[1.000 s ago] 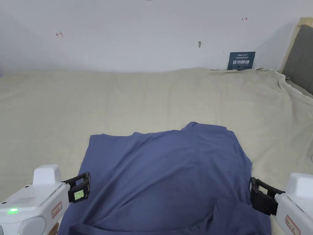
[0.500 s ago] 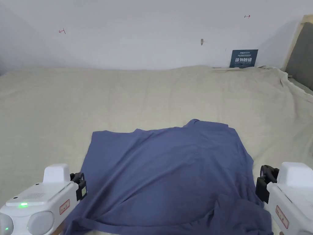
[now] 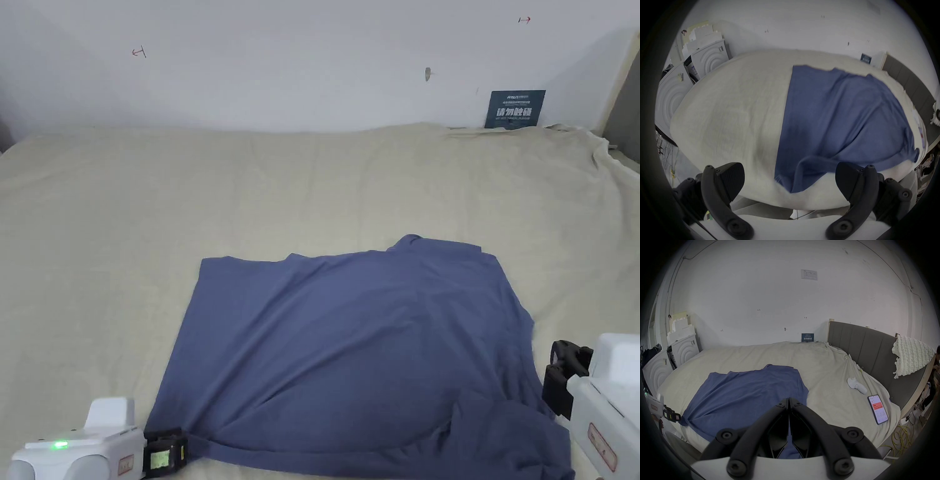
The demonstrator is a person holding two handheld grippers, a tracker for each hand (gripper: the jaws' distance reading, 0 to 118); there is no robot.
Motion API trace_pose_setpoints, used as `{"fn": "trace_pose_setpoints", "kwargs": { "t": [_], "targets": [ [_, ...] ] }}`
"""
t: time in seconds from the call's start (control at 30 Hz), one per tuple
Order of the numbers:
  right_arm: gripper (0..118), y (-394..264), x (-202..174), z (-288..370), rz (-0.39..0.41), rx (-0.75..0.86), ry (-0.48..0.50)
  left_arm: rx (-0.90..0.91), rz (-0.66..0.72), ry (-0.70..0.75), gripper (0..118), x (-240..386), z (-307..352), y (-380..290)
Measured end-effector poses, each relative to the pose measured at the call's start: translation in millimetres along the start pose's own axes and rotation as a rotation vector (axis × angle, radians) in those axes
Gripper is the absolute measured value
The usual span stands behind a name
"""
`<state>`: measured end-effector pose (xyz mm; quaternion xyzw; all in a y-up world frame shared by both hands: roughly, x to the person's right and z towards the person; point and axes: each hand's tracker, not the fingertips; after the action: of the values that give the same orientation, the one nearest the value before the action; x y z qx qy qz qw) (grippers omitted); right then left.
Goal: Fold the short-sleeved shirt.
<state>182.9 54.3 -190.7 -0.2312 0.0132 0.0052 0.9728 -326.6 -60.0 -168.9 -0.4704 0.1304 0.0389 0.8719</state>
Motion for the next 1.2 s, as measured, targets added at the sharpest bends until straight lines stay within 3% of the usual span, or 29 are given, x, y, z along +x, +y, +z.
{"fn": "trace_pose_setpoints", "kwargs": {
  "t": [0.13, 0.2, 0.27, 0.33, 0.53, 0.6, 0.67, 0.7, 0.73, 0.9, 0.97, 1.03, 1.07, 1.17, 1.2],
  "targets": [
    [0, -6.3, 2.9, -2.7, -0.006, -0.022, -0.001, -0.018, 0.002, 0.007, 92, 1.2, -12.5, -8.0],
    [0, -9.7, 5.2, -4.3, -0.012, -0.035, -0.001, -0.034, -0.016, 0.019, 66, 3.6, -20.9, -8.2],
    [0, -13.5, 8.7, -5.4, -0.014, -0.045, -0.006, -0.065, -0.052, -0.034, 31, 6.9, -26.2, -8.5],
    [0, -18.0, 13.4, -5.7, -0.018, -0.063, -0.015, -0.068, 0.004, -0.095, 15, 9.8, -25.7, -6.4],
    [6, -44.6, 35.2, -15.5, -0.069, -0.210, -0.018, -0.019, 0.012, -0.106, 10, 12.6, -14.7, 0.7],
    [46, -57.8, 41.1, -22.6, -0.087, -0.283, 0.000, -0.002, 0.021, -0.123, 10, 9.9, -6.7, 4.6],
    [99, -74.7, 44.6, -30.7, -0.109, -0.352, 0.005, 0.017, 0.032, -0.141, 10, 8.2, 1.3, 8.5],
    [108, -82.5, 45.4, -33.6, -0.118, -0.366, 0.000, 0.024, 0.035, -0.144, 10, 7.3, 5.1, 10.6],
    [109, -89.7, 45.3, -35.7, -0.121, -0.371, -0.003, 0.031, 0.034, -0.146, 10, 7.3, 8.1, 12.1],
    [108, -122.8, 38.5, -53.0, -0.101, -0.486, -0.028, 0.049, 0.026, -0.154, 10, 6.6, 12.6, 16.1],
    [100, -131.0, 35.6, -57.6, -0.098, -0.499, -0.031, 0.049, 0.026, -0.153, 10, 6.6, 13.5, 16.2],
    [77, -134.1, 30.7, -58.0, -0.084, -0.507, -0.030, 0.043, 0.030, -0.154, 10, 6.5, 12.1, 14.9],
    [57, -134.8, 29.0, -58.5, -0.076, -0.509, -0.028, 0.041, 0.032, -0.154, 10, 6.5, 11.5, 14.1],
    [13, -138.6, 28.2, -60.7, -0.064, -0.512, -0.001, 0.035, 0.033, -0.152, 10, 5.8, 7.8, 11.9],
    [8, -138.5, 27.6, -59.7, -0.063, -0.510, -0.003, 0.034, 0.034, -0.150, 10, 5.6, 7.7, 11.5]
  ]
}}
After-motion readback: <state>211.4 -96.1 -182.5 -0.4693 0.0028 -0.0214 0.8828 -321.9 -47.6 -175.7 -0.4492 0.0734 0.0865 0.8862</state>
